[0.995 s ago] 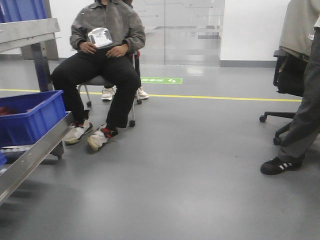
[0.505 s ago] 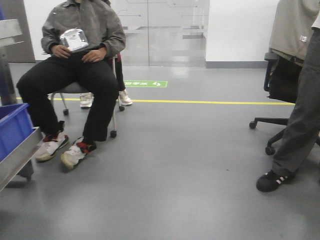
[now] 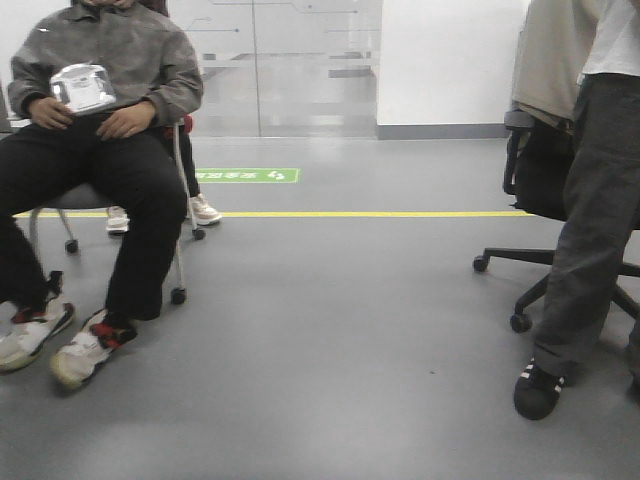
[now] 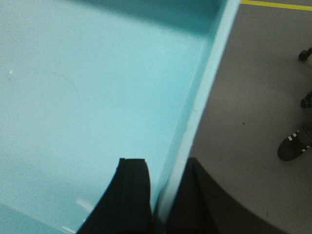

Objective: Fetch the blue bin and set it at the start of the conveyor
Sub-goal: 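Hold the teal bin with both grippers while driving to the red conveyor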

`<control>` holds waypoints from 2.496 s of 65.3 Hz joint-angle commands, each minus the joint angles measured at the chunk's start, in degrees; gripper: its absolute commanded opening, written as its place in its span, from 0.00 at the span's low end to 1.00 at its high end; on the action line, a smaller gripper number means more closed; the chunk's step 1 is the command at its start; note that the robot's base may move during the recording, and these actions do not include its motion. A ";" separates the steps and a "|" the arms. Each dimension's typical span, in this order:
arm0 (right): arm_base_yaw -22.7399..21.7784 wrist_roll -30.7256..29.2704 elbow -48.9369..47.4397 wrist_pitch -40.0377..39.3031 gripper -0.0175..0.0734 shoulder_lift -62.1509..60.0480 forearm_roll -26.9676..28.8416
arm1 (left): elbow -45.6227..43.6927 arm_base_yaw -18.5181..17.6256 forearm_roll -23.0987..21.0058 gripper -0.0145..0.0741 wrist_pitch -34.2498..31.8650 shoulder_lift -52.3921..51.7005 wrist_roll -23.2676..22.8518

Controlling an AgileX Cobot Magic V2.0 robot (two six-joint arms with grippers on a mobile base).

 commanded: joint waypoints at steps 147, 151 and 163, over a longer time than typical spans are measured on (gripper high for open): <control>-0.29 -1.78 -0.60 -1.60 0.02 -0.71 -1.44 | -0.62 0.10 2.50 0.04 -4.07 -0.67 -0.45; -0.29 -1.78 -0.60 -1.60 0.02 -0.71 -1.44 | -0.62 0.10 2.50 0.04 -4.07 -0.67 -0.45; -0.29 -1.78 -0.60 -1.60 0.02 -0.71 -1.44 | -0.62 0.10 2.50 0.04 -4.07 -0.67 -0.45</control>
